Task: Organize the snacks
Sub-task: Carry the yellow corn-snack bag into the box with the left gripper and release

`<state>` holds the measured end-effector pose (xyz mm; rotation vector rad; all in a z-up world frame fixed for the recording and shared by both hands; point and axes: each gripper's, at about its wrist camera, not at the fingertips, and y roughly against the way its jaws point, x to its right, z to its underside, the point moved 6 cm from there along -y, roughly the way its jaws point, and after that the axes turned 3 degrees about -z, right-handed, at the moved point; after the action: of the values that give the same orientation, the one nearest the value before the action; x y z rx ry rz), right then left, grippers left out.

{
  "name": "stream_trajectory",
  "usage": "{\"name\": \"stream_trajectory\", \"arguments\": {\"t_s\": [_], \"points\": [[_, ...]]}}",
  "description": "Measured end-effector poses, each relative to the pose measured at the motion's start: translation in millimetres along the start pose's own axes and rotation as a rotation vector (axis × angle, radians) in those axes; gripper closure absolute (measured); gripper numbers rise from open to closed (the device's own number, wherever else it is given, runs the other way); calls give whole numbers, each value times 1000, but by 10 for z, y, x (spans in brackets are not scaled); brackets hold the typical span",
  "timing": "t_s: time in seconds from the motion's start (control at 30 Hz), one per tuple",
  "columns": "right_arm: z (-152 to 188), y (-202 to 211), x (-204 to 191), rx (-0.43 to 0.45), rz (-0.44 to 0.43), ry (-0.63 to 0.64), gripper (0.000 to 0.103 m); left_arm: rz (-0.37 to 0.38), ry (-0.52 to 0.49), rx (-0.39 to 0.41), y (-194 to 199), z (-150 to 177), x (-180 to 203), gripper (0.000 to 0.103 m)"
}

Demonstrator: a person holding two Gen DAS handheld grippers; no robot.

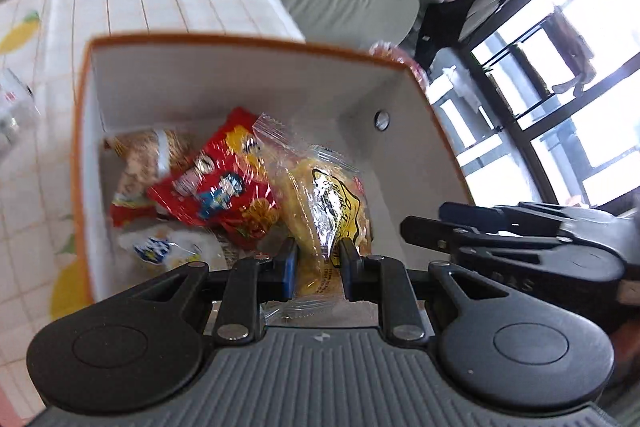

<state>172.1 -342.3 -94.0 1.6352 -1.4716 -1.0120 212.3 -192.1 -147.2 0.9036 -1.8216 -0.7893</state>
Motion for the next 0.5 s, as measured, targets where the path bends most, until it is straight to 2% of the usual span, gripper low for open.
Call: {"name": "stream_trajectory", "arguments": {"t_s": [0.27, 0.33, 0.4, 0.5], "points": [[67, -89, -17, -11, 10, 21, 59, 0, 10, -44, -171, 38, 16, 75], [77, -102, -33, -14, 18, 27, 59, -7, -4, -38, -136, 31, 3, 67], [79, -102, -56, -12, 22, 32, 59, -19, -19, -26, -80, 34, 4, 51], [73, -78, -100, -4, 31, 36, 58, -30, -43, 2, 68, 61, -10, 45]]}}
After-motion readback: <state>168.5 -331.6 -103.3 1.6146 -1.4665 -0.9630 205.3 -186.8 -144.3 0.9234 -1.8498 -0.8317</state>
